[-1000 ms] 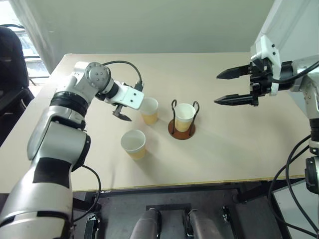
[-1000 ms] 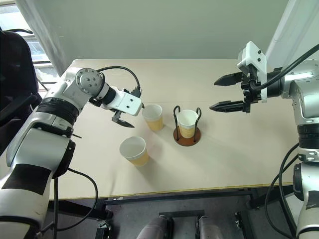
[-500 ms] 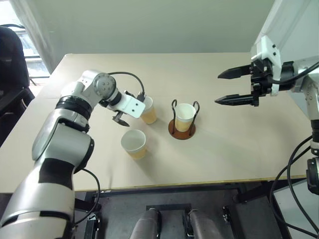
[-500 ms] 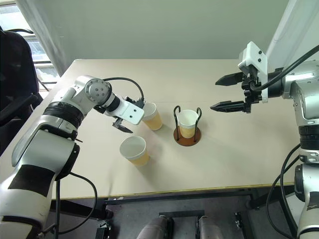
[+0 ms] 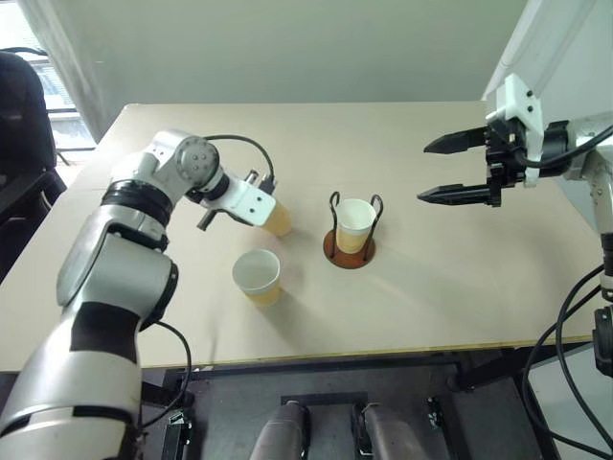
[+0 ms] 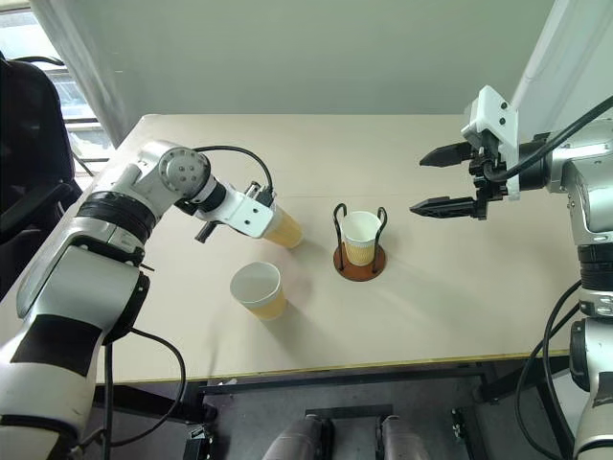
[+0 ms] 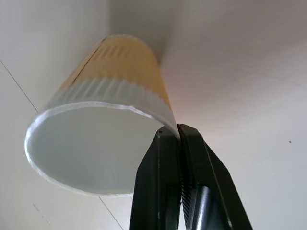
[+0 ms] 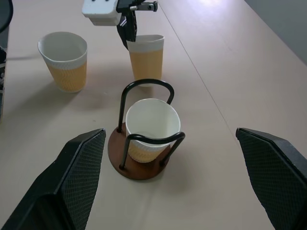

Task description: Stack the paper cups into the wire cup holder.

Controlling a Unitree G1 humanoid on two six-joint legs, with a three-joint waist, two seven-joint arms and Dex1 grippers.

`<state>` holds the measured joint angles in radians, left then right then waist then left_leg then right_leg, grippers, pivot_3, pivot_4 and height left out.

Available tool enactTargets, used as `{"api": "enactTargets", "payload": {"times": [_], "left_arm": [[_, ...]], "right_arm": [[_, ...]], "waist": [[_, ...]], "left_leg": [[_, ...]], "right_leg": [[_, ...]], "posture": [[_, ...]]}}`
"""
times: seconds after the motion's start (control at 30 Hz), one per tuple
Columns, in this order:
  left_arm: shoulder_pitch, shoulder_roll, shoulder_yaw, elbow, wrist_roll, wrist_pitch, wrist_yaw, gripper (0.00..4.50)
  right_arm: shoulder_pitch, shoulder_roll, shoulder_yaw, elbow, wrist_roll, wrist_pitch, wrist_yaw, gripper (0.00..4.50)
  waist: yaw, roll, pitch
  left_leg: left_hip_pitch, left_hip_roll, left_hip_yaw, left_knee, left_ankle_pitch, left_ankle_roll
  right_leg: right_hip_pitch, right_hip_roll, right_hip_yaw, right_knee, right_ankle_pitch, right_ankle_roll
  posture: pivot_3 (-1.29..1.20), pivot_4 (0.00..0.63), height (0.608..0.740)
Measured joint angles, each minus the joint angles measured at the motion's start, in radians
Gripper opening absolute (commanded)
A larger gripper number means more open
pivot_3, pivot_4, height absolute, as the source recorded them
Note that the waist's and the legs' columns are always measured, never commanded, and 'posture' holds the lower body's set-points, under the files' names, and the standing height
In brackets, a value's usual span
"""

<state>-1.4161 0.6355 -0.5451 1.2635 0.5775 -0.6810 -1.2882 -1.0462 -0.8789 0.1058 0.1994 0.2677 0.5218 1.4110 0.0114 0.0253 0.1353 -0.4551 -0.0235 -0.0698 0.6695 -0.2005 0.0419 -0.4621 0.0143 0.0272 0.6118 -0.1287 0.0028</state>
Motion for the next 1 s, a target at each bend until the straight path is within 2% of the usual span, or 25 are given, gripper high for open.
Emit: {"api": "enactTargets", "payload": {"times": [0.43,0.77,1.0], "left_arm": [[-0.048,0.051,0.008,0.006,-0.007,0.021,-0.128,0.01],[-0.197,0.022,0.115,0.023,-0.152,0.155,-0.286,0.01],[-0.312,-0.016,0.079,0.037,-0.249,0.185,-0.292,0.01]], "right_arm": [[-0.015,-0.004,0.017,0.134,-0.057,-0.080,0.026,4.44],[-0.058,-0.031,0.037,0.362,-0.146,-0.269,0.097,4.44],[-0.101,-0.026,0.039,0.465,-0.174,-0.367,0.164,4.44]], "waist": [[0.001,0.000,0.000],[0.001,0.000,0.000],[-0.003,0.000,0.000]], "left_leg": [[-0.001,-0.001,0.000,0.000,0.000,0.000],[-0.002,0.000,0.001,0.000,-0.002,0.003],[-0.002,0.001,0.002,-0.002,-0.004,0.003]], "right_leg": [[0.000,0.001,-0.001,0.000,0.000,-0.001],[-0.001,-0.001,0.000,-0.002,-0.001,0.000],[-0.001,-0.001,0.000,-0.001,-0.002,0.000]], "posture": [[0.00,0.150,0.740],[0.00,0.150,0.740],[0.00,0.150,0.740]]}}
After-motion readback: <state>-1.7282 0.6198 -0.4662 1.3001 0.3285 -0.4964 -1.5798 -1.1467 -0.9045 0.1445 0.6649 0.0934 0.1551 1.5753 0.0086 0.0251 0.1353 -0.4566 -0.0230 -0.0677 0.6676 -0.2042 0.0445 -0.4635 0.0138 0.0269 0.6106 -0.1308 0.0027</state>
